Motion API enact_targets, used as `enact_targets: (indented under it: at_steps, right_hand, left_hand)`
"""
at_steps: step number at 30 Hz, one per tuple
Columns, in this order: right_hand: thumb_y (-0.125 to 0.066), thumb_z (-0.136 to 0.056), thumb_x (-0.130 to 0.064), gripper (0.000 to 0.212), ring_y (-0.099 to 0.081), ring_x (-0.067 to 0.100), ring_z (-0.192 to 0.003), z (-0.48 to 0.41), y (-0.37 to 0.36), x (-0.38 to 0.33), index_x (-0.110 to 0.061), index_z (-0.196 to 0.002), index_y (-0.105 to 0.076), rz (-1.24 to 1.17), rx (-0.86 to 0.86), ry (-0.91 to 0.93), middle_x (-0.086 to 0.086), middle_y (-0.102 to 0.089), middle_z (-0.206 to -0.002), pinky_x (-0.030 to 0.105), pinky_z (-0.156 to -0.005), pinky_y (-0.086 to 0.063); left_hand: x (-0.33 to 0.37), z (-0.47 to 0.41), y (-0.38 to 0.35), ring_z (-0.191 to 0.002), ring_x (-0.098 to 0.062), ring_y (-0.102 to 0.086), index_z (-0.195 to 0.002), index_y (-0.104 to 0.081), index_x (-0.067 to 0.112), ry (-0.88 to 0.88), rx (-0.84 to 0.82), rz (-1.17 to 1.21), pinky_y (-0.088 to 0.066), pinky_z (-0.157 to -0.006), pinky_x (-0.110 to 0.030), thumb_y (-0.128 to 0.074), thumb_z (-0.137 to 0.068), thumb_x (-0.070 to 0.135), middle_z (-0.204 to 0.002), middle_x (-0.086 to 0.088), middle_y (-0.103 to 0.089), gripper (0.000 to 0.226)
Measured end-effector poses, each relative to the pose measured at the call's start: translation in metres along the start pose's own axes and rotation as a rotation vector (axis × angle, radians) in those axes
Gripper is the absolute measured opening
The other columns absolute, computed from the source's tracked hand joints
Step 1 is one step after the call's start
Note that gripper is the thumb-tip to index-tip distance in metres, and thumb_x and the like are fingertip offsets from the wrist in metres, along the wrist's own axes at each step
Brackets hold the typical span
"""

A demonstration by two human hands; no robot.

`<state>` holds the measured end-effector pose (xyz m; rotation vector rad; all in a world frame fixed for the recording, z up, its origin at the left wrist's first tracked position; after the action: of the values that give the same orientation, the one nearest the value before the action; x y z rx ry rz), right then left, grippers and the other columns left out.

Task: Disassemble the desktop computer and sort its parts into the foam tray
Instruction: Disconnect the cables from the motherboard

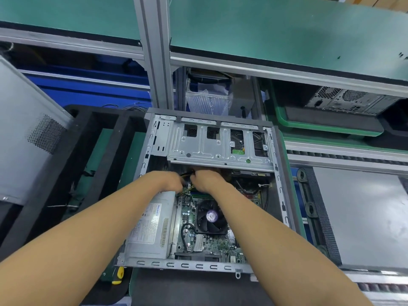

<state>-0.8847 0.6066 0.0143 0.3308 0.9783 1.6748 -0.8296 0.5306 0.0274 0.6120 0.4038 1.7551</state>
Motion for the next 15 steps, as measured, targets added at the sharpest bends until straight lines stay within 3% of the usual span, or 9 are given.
enact_targets:
  at_steps: [5, 8, 10, 12, 14, 15]
  right_hand:
    - [-0.033, -0.102, -0.033, 0.039, -0.05, 0.027, -0.089, 0.004, 0.001, 0.007, -0.009, -0.119, -0.057, -0.061, 0.007, 0.001, 0.019, -0.061, -0.123, 0.032, -0.073, -0.035]
    - [-0.035, -0.103, -0.028, 0.027, -0.058, 0.033, -0.088, 0.017, 0.005, 0.021, -0.008, -0.106, -0.053, -0.146, 0.166, 0.01, 0.019, -0.063, -0.101, 0.033, -0.07, -0.038]
    - [-0.037, -0.102, -0.021, 0.023, -0.063, 0.037, -0.091, 0.027, 0.004, 0.047, -0.005, -0.101, -0.054, -0.138, 0.237, -0.09, 0.016, -0.063, -0.091, 0.034, -0.072, -0.045]
    - [-0.04, -0.098, -0.013, 0.027, -0.064, 0.038, -0.093, 0.036, 0.004, 0.073, -0.002, -0.12, -0.052, -0.041, 0.25, -0.207, 0.019, -0.067, -0.098, 0.036, -0.071, -0.048]
    - [-0.041, -0.097, -0.01, 0.048, -0.063, 0.036, -0.088, 0.042, 0.007, 0.085, -0.006, -0.145, -0.036, 0.017, 0.256, -0.243, 0.019, -0.068, -0.097, 0.036, -0.066, -0.047]
    - [-0.042, -0.097, -0.01, 0.045, -0.063, 0.034, -0.081, 0.043, 0.008, 0.086, -0.007, -0.142, -0.041, 0.016, 0.274, -0.238, 0.017, -0.068, -0.089, 0.035, -0.063, -0.049]
  left_hand:
    - [-0.001, 0.0, 0.007, -0.117, -0.025, -0.056, -0.129, -0.06, 0.014, -0.027, 0.107, 0.144, -0.046, -0.096, -0.033, -0.045, -0.094, 0.008, -0.131, -0.008, -0.058, 0.038]
    - [-0.003, -0.003, 0.006, -0.107, -0.025, -0.058, -0.125, -0.061, 0.006, -0.021, 0.108, 0.151, -0.047, -0.086, -0.031, -0.044, -0.094, 0.009, -0.12, -0.01, -0.06, 0.036]
    - [-0.001, -0.005, 0.006, -0.097, -0.025, -0.057, -0.115, -0.06, 0.009, -0.038, 0.109, 0.136, -0.045, -0.074, -0.028, -0.044, -0.094, 0.01, -0.113, -0.011, -0.059, 0.027]
    - [0.003, -0.006, 0.005, -0.089, -0.025, -0.054, -0.108, -0.051, 0.017, -0.048, 0.102, 0.11, -0.037, -0.063, -0.027, -0.044, -0.094, 0.012, -0.107, -0.011, -0.054, 0.017]
    - [0.004, -0.006, 0.004, -0.087, -0.025, -0.05, -0.106, -0.045, 0.018, -0.046, 0.09, 0.093, -0.035, -0.066, -0.027, -0.045, -0.095, 0.014, -0.103, -0.01, -0.05, 0.011]
    - [0.005, -0.007, 0.003, -0.086, -0.023, -0.047, -0.102, -0.043, 0.016, -0.046, 0.091, 0.089, -0.035, -0.068, -0.027, -0.045, -0.096, 0.015, -0.101, -0.01, -0.048, 0.007]
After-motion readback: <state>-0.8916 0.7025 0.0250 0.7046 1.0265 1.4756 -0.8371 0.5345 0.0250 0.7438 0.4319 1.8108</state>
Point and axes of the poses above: each hand's wrist, its own z-axis away from the middle knuckle, its own y-axis out of the back of the hand, x = y × z, the point moved 10 cm from there along -z, towards the middle knuckle
